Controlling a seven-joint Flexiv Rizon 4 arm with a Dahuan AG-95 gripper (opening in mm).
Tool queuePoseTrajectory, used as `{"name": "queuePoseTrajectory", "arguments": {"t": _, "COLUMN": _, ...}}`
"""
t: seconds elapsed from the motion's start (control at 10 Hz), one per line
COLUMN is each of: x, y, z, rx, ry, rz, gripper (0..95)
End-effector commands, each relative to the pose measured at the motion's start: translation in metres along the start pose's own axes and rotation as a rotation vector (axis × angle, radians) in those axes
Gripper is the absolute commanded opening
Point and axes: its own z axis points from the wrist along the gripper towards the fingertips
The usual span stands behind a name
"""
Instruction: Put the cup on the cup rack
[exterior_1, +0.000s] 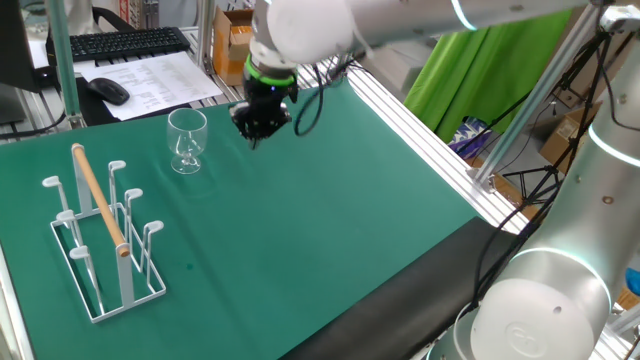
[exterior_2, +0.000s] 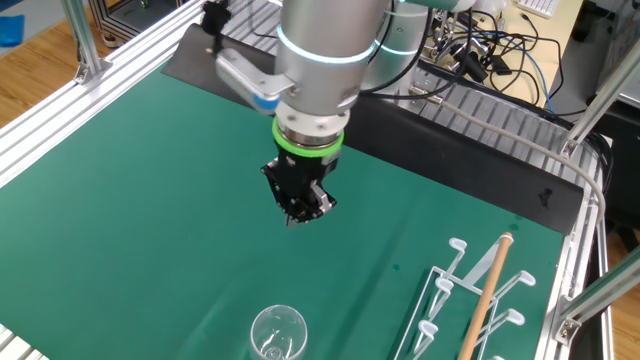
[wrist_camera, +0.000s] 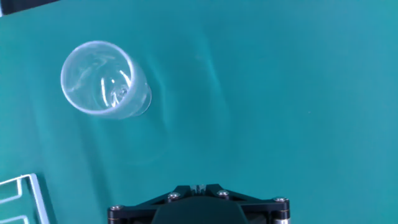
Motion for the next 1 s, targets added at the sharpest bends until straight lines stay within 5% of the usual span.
{"name": "queuePoseTrajectory", "arguments": {"t": 0.1, "x": -0.015, "y": -0.002, "z": 0.004, "rx": -0.001, "ry": 0.010, "rz": 0.008, "gripper": 0.0}}
{"name": "queuePoseTrajectory", "arguments": {"t": 0.4, "x": -0.017, "y": -0.003, "z": -0.001, "rx": -0.011, "ry": 0.019, "rz": 0.048, "gripper": 0.0}}
{"name": "queuePoseTrajectory", "arguments": {"t": 0.6, "x": -0.018, "y": -0.003, "z": -0.003, "rx": -0.013, "ry": 0.008, "rz": 0.154, "gripper": 76.0}}
{"name": "queuePoseTrajectory", "arguments": {"t": 0.7, "x": -0.019, "y": -0.002, "z": -0.002, "rx": -0.016, "ry": 0.012, "rz": 0.188, "gripper": 95.0}}
{"name": "queuePoseTrajectory", "arguments": {"t": 1.0, "x": -0.032, "y": 0.002, "z": -0.005, "rx": -0.003, "ry": 0.028, "rz": 0.191, "gripper": 95.0}}
